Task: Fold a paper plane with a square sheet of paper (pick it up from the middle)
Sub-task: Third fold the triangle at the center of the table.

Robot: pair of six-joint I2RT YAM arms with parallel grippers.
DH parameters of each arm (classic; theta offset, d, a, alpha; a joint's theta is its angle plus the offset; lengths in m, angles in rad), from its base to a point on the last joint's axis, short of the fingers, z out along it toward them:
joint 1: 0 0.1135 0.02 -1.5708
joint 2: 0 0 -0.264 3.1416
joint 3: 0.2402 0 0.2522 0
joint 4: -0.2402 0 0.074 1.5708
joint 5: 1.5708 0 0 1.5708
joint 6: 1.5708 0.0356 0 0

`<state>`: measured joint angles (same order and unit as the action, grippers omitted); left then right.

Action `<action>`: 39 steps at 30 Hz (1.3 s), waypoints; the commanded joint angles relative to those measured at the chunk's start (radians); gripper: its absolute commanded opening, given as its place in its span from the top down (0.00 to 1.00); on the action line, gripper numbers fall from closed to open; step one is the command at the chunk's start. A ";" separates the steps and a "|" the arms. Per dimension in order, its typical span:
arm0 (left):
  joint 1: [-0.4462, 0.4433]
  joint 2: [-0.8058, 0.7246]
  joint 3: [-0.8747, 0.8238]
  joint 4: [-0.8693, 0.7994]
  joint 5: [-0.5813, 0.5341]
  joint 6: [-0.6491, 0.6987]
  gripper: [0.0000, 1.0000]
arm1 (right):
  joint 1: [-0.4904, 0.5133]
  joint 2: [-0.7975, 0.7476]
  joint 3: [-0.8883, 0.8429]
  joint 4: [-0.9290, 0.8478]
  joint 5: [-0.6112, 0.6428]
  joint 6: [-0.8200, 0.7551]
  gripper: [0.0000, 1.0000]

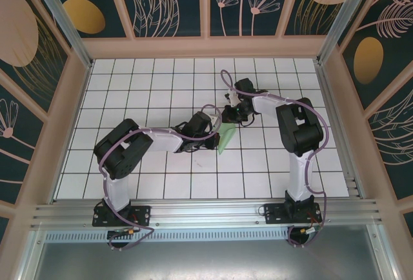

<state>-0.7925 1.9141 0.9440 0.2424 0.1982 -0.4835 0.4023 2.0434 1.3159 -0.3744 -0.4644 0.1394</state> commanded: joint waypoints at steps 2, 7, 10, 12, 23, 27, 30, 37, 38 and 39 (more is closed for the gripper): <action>0.004 0.024 -0.008 -0.019 -0.017 0.011 0.96 | 0.016 0.021 0.001 -0.026 -0.012 0.012 0.83; 0.004 0.024 -0.008 -0.033 -0.023 0.017 0.96 | 0.014 -0.007 0.013 -0.016 -0.046 0.024 0.79; 0.004 0.024 -0.007 -0.040 -0.026 0.021 0.96 | 0.007 -0.056 0.030 -0.006 -0.054 0.047 0.74; 0.005 0.024 -0.007 -0.043 -0.026 0.024 0.96 | -0.003 -0.097 0.037 0.001 -0.045 0.065 0.71; 0.004 0.028 -0.005 -0.036 -0.018 0.025 0.96 | -0.042 -0.368 -0.272 0.169 -0.078 0.231 0.81; 0.005 0.029 0.001 -0.039 -0.016 0.029 0.96 | -0.028 -0.448 -0.408 0.252 -0.129 0.308 0.88; 0.004 0.030 0.005 -0.043 -0.017 0.034 0.96 | -0.017 -0.481 -0.484 0.292 -0.149 0.344 0.91; 0.005 0.039 0.019 -0.058 -0.013 0.047 0.96 | -0.008 -0.461 -0.579 0.423 -0.201 0.439 0.93; 0.005 0.039 0.021 -0.060 -0.013 0.049 0.97 | -0.009 -0.458 -0.576 0.433 -0.198 0.447 0.93; 0.004 0.039 0.022 -0.063 -0.013 0.051 0.97 | -0.010 -0.454 -0.570 0.438 -0.192 0.456 0.93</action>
<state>-0.7925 1.9202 0.9535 0.2359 0.1986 -0.4603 0.3882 1.5902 0.7471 -0.0322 -0.6308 0.5407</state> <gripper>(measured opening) 0.067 0.075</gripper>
